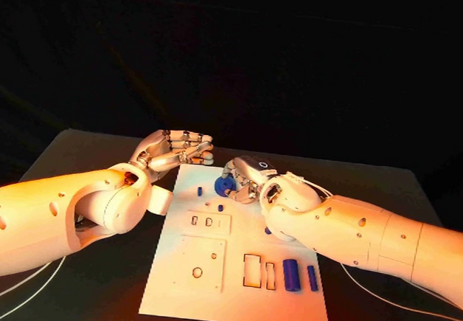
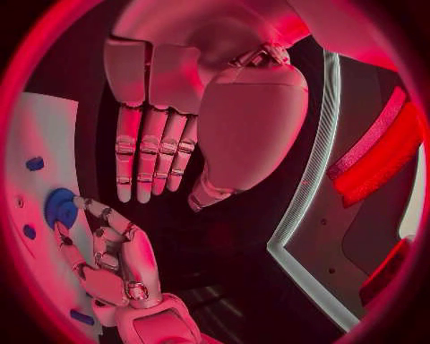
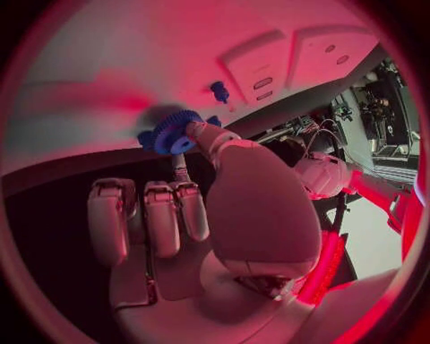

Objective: Assemble the parts on the task board

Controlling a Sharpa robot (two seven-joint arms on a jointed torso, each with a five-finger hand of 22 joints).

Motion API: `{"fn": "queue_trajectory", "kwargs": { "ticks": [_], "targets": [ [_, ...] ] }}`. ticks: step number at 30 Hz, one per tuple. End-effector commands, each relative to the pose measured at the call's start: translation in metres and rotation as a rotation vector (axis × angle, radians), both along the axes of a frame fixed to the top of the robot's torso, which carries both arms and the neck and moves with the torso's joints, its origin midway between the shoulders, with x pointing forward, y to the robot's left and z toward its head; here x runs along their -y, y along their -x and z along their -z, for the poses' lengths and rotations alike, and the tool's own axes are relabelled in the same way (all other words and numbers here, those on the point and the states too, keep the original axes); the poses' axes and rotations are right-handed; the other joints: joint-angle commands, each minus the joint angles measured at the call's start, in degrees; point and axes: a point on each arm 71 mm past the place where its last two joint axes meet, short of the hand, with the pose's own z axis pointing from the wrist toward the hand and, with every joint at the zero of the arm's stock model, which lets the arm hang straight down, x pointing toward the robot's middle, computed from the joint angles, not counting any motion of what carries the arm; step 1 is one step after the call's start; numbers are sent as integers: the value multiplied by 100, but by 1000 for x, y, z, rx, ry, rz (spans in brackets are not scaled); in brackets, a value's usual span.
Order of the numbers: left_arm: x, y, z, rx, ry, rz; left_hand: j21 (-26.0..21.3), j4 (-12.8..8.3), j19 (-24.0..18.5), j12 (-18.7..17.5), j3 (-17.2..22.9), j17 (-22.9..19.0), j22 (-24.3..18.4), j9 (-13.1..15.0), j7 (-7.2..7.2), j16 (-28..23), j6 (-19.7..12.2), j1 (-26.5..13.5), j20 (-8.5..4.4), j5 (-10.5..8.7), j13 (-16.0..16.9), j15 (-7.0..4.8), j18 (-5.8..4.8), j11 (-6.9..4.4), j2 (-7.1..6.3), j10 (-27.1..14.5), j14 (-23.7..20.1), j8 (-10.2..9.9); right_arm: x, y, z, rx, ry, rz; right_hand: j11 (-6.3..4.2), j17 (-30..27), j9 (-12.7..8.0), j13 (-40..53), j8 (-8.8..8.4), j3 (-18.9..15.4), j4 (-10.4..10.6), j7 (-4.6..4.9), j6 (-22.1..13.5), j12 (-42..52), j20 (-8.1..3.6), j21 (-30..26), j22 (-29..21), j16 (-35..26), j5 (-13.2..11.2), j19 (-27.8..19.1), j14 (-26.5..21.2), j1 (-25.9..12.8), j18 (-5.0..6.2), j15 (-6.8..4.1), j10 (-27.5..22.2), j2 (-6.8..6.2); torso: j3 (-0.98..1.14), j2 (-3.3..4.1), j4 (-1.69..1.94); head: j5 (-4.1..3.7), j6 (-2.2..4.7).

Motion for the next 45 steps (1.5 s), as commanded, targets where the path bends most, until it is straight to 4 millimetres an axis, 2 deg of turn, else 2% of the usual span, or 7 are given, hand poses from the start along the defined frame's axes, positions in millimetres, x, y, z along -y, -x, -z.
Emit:
{"fn": "queue_trajectory", "kwargs": {
  "ticks": [1,13,17,20,27,34,45],
  "targets": [
    [3,0,-1,6,9,21,27,-6,14,-26,34,6,-5,5,124,22,0,-51,18,-21,-3,4,77,-4,-7,29,-55,21,0,-2,4,-15,30,2,-33,1426,10,1149,16,37,4,-45,69,33,-29,29,969,34,19,210,579,-27,-60,-44,309,7,-3,2,-1,13,-12],
    [3,0,-1,5,9,22,28,-8,13,-27,38,13,-6,6,124,27,1,-57,18,-22,-3,5,78,-4,-7,34,-65,25,1,-6,7,-8,20,20,-11,1419,-16,1096,-56,80,-39,-18,-5,-14,-17,3,946,32,-149,190,578,-151,-53,-28,258,-44,-2,4,-10,10,-11],
    [3,0,-1,5,8,22,28,-8,13,-27,38,13,-6,6,124,27,1,-57,18,-22,-3,5,78,-4,-7,34,-65,25,-1,-6,7,-4,4,17,61,1420,-78,984,-228,87,-83,60,-208,-113,35,-34,917,32,-611,163,578,-298,-43,36,149,-82,-2,4,-5,5,-7],
    [4,0,-1,4,8,22,28,-8,13,-27,38,13,-6,6,124,27,1,-57,18,-22,-3,5,78,-4,-7,34,-65,25,-2,-5,7,-9,-4,14,96,1422,-111,916,-323,60,-103,98,-312,-173,65,-50,906,33,-766,153,578,-353,-39,66,82,-95,1,3,-8,12,-3],
    [4,-1,-1,3,7,20,28,-8,13,-27,38,13,-6,6,124,27,1,-57,18,-22,-3,5,78,-4,-7,34,-65,25,-3,-5,9,-37,3,10,158,1429,-164,832,-535,-239,-23,156,-480,-252,127,-72,897,35,-601,141,580,-562,-34,126,-7,-125,-5,2,-16,23,-7],
    [3,-1,-1,3,6,16,28,-8,12,-30,42,20,-8,7,125,32,-1,-63,19,-22,-4,5,78,-4,-8,35,-72,27,-1,-5,12,-83,28,6,133,1461,-139,865,-537,-504,132,122,-333,-227,122,-55,927,44,-504,163,587,-741,-40,110,24,-48,-1,2,-15,20,-12],
    [3,-1,-1,1,5,15,28,-8,11,-33,44,23,-9,6,128,34,-7,-66,19,-21,-5,6,78,-2,-6,31,-75,25,5,-6,15,-119,44,14,81,1467,-101,926,-488,-543,290,64,-134,-179,83,-52,940,46,-272,172,588,-882,-42,66,84,95,3,0,-17,15,-30]
  ]
}}
